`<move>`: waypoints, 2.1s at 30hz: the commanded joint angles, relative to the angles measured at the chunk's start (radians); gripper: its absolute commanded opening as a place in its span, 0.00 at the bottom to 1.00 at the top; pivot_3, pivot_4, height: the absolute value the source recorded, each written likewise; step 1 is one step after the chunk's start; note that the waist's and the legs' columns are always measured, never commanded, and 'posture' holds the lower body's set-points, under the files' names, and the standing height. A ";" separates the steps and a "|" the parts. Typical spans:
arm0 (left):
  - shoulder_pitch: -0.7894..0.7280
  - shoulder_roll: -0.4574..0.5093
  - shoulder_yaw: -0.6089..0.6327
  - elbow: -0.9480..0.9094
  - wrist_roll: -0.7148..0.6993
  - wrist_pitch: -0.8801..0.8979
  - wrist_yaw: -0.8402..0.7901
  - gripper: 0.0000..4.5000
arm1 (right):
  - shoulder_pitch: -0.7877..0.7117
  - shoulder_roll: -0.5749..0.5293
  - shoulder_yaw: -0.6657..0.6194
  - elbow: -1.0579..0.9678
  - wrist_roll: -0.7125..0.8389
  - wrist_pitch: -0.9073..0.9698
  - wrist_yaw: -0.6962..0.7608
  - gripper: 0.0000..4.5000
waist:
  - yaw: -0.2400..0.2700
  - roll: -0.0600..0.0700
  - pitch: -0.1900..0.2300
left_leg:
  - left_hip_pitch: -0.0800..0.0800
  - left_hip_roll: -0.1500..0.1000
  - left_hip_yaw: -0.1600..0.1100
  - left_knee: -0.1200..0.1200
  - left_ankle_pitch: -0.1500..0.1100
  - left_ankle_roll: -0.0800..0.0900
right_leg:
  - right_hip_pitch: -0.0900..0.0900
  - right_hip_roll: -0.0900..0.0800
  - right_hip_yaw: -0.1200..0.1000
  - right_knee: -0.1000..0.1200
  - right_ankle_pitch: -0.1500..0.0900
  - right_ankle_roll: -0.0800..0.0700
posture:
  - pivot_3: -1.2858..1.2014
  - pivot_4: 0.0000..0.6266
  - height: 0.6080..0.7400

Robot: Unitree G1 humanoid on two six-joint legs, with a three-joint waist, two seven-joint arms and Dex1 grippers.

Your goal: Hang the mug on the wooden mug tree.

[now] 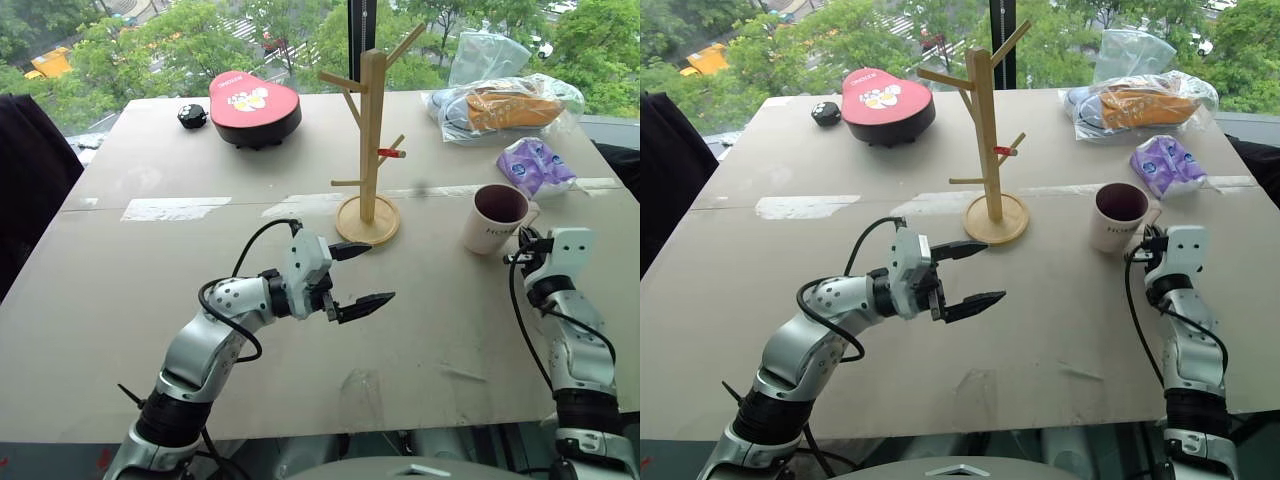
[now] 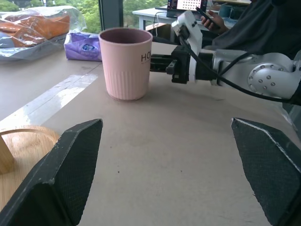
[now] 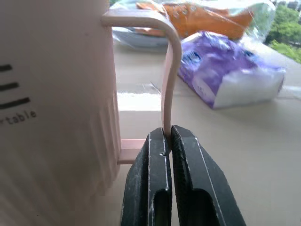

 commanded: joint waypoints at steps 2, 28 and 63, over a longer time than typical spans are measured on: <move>0.020 -0.017 0.031 -0.033 0.002 -0.044 0.028 1.00 | -0.032 -0.040 0.014 -0.030 0.058 0.015 0.108 0.01 | 0.003 0.000 0.000 | 0.000 0.000 0.000 0.000 0.000 0.000 | 0.000 0.000 0.000 0.000 0.000 0.000 | 0.52 0.24 1.00; 0.214 -0.354 0.189 0.014 -0.133 -0.394 0.141 1.00 | -0.555 -0.533 0.285 -0.332 0.197 0.573 0.714 0.01 | 0.010 -0.006 0.004 | -0.006 0.000 -0.001 0.002 -0.001 0.001 | -0.002 -0.002 -0.004 -0.005 0.000 0.000 | 0.52 0.24 1.00; 0.180 -0.312 0.203 0.054 -0.125 -0.441 0.098 1.00 | -0.783 -0.491 0.478 -0.376 0.095 0.911 0.576 0.01 | 0.009 -0.007 0.005 | -0.019 0.000 -0.003 0.010 -0.001 0.001 | -0.012 -0.002 -0.007 -0.001 0.002 -0.001 | 0.52 0.24 1.00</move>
